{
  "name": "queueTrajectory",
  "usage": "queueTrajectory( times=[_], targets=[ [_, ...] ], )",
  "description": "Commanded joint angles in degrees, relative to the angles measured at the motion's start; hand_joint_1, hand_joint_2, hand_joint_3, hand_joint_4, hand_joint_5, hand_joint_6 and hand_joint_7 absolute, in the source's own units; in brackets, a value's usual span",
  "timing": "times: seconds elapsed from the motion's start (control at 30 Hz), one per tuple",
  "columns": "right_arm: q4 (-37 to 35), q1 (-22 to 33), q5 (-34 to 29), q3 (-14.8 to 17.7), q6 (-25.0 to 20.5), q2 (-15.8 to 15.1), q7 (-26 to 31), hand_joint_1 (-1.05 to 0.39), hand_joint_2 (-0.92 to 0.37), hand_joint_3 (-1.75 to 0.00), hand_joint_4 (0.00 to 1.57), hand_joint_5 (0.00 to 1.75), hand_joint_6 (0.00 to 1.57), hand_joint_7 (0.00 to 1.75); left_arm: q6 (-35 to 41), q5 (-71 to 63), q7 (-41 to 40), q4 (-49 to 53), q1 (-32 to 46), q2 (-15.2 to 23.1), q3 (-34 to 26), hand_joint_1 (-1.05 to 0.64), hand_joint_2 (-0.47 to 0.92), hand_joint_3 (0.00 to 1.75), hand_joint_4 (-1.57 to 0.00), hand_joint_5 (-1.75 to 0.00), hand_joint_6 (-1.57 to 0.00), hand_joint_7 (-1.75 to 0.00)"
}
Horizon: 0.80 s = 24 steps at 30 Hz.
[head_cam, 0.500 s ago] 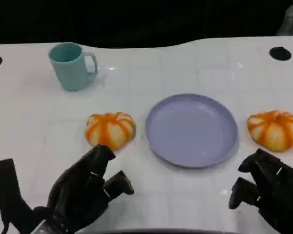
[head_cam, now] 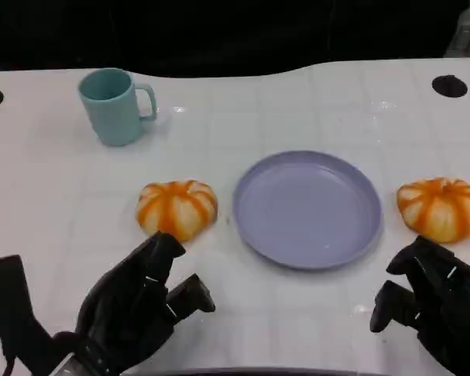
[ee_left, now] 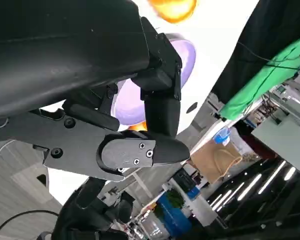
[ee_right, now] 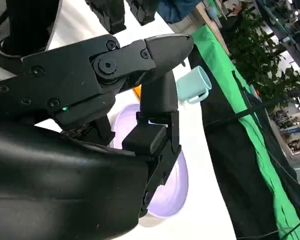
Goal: Grasp the bread from the table and place it into the plate.
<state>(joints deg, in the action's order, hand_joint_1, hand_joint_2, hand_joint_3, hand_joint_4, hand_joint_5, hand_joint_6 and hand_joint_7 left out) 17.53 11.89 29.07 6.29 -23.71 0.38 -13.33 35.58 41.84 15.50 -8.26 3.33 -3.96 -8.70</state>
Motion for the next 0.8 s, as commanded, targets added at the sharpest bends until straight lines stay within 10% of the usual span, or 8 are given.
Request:
queueTrajectory(
  times=[0.03,0.53,0.8],
  targets=[
    [-0.5,0.1,0.3,0.6,0.8,-0.6,-0.3,-0.66,-0.92,-0.07,0.81,1.66,0.75,1.41,-0.6,-0.1,0.1,0.0,-0.5,0.6,-0.2,-0.58,0.92,0.38,-0.77,-1.75,-0.51,-1.68],
    [-0.4,-0.1,-0.5,-0.2,1.0,0.2,0.6,-0.67,-0.92,-0.07,0.81,1.66,0.75,1.42,-11.2,-8.1,6.2,1.4,-1.5,4.3,3.3,-0.62,0.92,0.3,-0.71,-1.75,-0.43,-1.73],
    [-0.5,-0.4,-0.7,-0.5,0.8,0.3,1.0,-0.65,-0.92,-0.11,0.78,1.67,0.7,1.46,-34.5,-26.6,8.4,7.0,-4.7,8.8,8.7,-0.57,0.92,0.09,-0.43,-1.35,-0.43,-0.94]
  ],
)
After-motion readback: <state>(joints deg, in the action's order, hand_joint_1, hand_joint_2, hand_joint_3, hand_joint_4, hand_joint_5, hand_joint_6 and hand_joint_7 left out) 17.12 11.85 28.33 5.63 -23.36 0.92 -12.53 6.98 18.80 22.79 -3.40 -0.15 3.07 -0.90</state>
